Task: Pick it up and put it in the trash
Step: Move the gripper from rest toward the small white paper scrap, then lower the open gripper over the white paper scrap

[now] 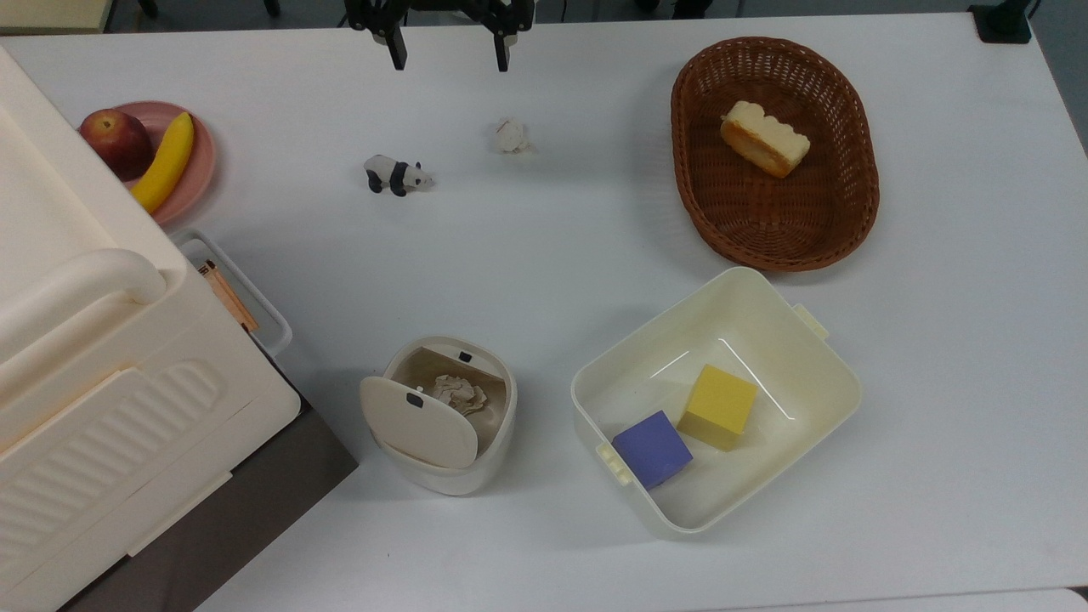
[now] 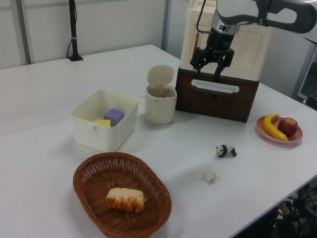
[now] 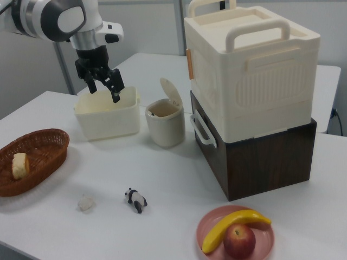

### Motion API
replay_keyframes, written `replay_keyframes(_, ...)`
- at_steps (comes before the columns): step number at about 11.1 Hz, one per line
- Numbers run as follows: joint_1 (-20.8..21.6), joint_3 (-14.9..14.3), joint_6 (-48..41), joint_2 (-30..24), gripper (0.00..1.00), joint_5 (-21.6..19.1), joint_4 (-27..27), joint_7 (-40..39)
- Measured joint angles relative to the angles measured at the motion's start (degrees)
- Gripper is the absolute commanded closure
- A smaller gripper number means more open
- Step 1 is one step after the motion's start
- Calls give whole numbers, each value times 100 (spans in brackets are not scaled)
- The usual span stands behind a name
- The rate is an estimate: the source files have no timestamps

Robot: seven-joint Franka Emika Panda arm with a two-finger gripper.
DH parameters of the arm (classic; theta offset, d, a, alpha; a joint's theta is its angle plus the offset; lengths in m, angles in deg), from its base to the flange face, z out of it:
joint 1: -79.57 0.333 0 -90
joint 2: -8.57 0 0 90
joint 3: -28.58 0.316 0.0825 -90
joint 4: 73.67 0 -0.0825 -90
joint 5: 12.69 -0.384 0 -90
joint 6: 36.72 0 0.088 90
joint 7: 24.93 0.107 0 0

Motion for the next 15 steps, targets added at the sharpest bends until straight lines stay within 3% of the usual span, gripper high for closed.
replay_keyframes(10,1,81,-346,-104,0,0,466,-88)
replay_keyframes(15,-67,140,649,-765,0,-2,2069,643)
